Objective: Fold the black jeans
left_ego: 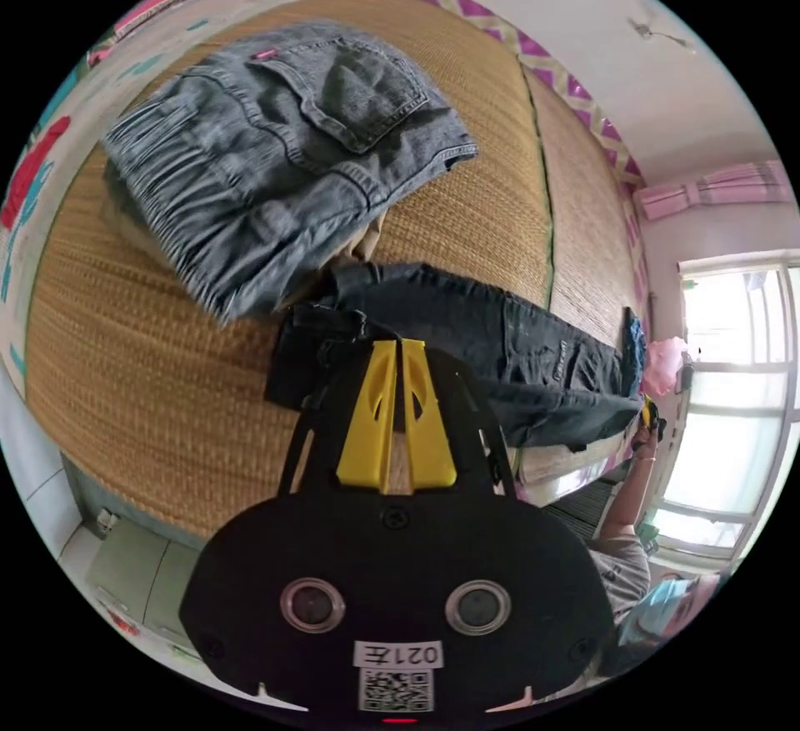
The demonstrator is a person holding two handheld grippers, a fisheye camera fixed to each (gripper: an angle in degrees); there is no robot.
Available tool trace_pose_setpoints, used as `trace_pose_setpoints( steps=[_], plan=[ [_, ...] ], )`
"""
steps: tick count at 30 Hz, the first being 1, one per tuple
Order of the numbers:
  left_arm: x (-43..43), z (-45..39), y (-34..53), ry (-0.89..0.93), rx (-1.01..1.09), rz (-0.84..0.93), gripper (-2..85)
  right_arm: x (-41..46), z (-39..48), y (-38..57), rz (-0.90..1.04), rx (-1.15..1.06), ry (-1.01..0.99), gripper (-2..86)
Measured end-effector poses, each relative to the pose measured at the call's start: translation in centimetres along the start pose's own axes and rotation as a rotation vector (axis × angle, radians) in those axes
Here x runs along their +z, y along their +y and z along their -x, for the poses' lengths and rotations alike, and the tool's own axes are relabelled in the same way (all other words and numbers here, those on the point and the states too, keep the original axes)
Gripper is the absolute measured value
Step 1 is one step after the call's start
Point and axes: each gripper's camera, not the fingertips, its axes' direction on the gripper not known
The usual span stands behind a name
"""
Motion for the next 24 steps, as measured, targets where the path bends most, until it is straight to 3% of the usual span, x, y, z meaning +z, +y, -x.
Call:
trace_pose_setpoints(
  steps=[5,11,19,24],
  plan=[
    [6.3,-0.6,-9.0,-0.05,-0.037,0.097,-0.9,9.1,-4.0,-4.6,0.053,0.064,0.113,-0.3],
    [8.4,-0.4,-13.0,-0.05,0.046,0.101,-0.8,13.0,-4.6,-4.0,0.072,0.018,0.044,0.0],
    [5.4,4.6,-12.2,0.267,0.027,-0.139,-0.5,13.7,2.5,1.4,-0.015,-0.165,-0.066,0.7],
    [6.0,2.4,-14.6,0.032,0.163,0.045,-0.2,20.3,10.2,5.3,0.111,-0.326,-0.005,0.7]
  ],
)
